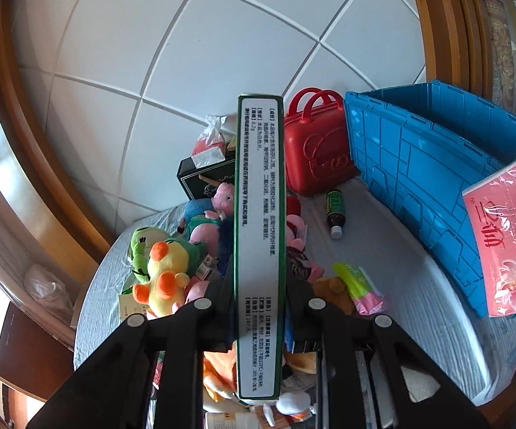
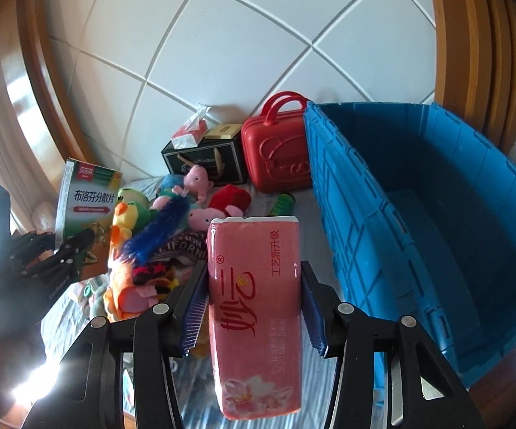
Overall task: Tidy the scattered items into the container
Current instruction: 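Carry the green box in the left tool while the right tool carries the tissue pack to the blue bin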
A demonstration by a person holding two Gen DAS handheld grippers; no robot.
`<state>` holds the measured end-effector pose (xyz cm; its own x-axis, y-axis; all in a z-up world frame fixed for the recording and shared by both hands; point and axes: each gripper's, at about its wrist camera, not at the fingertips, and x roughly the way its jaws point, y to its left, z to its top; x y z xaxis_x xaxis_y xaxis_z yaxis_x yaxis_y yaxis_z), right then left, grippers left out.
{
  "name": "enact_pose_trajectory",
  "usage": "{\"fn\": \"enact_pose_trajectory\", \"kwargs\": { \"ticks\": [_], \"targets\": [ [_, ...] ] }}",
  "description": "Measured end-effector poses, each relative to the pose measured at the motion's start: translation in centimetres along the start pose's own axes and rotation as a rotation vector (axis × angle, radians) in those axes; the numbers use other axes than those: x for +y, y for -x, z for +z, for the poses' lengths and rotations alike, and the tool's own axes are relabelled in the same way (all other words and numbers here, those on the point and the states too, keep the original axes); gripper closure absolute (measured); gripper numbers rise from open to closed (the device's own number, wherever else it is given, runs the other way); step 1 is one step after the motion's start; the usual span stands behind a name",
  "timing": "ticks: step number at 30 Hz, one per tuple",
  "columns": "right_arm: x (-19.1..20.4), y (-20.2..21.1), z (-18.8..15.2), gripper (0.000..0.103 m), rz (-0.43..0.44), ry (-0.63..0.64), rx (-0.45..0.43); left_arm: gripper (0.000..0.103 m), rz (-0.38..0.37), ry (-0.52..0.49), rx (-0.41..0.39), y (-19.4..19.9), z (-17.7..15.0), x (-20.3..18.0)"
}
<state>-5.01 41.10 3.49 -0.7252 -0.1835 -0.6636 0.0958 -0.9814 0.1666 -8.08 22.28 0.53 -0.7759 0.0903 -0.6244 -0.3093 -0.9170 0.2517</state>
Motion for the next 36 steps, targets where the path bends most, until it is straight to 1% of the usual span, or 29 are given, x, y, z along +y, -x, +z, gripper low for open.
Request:
{"fn": "enact_pose_trajectory", "kwargs": {
  "ticks": [4, 9, 14, 18, 22, 27, 31, 36],
  "targets": [
    [-2.6, 2.2, 1.6, 0.055, -0.008, -0.015, -0.052, 0.084, -0.04, -0.025, -0.049, 0.9, 3.3, -3.5],
    [-6.4, 4.8, 3.1, 0.055, -0.042, -0.047, -0.117, 0.084, -0.105, -0.058, -0.114, 1.8, 7.6, -8.0],
    [-10.2, 6.6, 3.9, 0.055, -0.109, -0.074, -0.163, 0.084, -0.196, -0.098, -0.163, 2.9, 11.4, -12.9],
    [-13.4, 7.4, 4.1, 0.055, -0.166, -0.104, -0.169, 0.084, -0.27, -0.135, -0.177, 3.0, 13.5, -17.4],
    [-16.4, 7.2, 3.8, 0.055, -0.217, -0.135, -0.151, 0.084, -0.333, -0.167, -0.158, 2.0, 14.8, -21.9],
    [-19.7, 6.2, 3.0, 0.055, -0.266, -0.177, -0.112, 0.084, -0.38, -0.206, -0.11, 0.8, 15.7, -26.4],
    [-21.9, 5.3, 3.0, 0.055, -0.293, -0.197, -0.084, 0.084, -0.413, -0.204, -0.074, -0.1, 16.2, -28.4],
    [-23.6, 3.9, 3.3, 0.055, -0.308, -0.207, -0.055, 0.084, -0.431, -0.207, -0.048, -1.2, 17.2, -30.4]
  ]
}}
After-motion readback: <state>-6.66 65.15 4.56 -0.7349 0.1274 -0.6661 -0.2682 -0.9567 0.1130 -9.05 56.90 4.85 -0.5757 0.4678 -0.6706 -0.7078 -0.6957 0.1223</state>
